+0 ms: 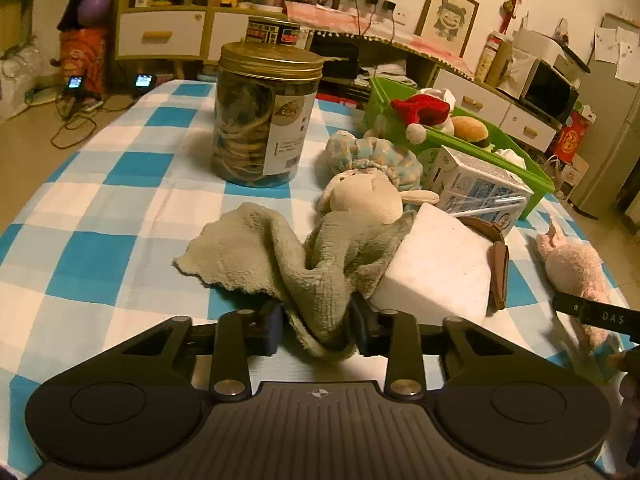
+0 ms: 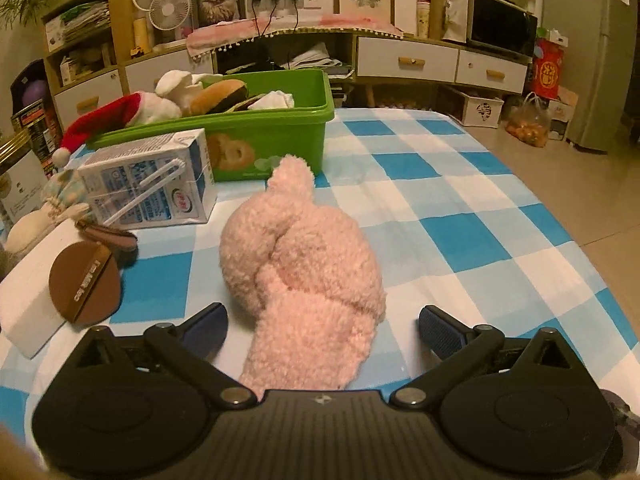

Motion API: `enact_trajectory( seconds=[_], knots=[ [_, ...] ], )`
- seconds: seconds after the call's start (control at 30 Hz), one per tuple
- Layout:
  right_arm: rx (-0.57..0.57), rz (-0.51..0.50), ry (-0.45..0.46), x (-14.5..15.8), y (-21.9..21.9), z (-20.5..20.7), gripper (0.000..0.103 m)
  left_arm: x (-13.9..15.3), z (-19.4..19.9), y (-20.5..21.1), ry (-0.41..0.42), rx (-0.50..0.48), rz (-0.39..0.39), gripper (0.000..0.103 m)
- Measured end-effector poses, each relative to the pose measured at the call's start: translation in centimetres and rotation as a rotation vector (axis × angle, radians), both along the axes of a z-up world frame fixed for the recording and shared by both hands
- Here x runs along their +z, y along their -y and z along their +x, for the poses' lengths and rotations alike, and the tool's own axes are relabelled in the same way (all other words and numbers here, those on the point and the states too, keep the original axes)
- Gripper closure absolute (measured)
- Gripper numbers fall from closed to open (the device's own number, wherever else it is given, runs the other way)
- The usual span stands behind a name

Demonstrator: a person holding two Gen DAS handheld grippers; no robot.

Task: Organize soft objects
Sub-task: 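Grasp the grey-green towel with the left tool while the right tool grasps the pink plush rabbit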

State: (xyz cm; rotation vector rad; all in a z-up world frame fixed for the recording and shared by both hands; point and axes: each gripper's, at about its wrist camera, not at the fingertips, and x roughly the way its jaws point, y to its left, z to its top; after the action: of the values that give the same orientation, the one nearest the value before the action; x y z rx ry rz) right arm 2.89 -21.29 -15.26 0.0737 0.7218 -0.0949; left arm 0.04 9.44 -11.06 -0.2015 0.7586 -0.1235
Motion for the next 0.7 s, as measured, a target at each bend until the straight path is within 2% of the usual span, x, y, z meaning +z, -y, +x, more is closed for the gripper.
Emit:
enact_trajectory(
  seconds=[0.2, 0.33, 0.7],
  knots=[
    [0.008, 0.013, 0.038, 1.1, 0.2, 0.5, 0.027, 0.5, 0.1, 0.0, 0.014, 0.005, -0.001, 0.080],
    [0.023, 0.038, 0.047, 1.6, 0.3, 0.9, 0.048, 1.1, 0.2, -0.3, 0.030, 0.021, -0.010, 0.082],
    [0.013, 0.084, 0.051, 2.7, 0.6, 0.7, 0.053, 2.5, 0.2, -0.2, 0.087, 0.008, -0.009, 0.084]
  ],
)
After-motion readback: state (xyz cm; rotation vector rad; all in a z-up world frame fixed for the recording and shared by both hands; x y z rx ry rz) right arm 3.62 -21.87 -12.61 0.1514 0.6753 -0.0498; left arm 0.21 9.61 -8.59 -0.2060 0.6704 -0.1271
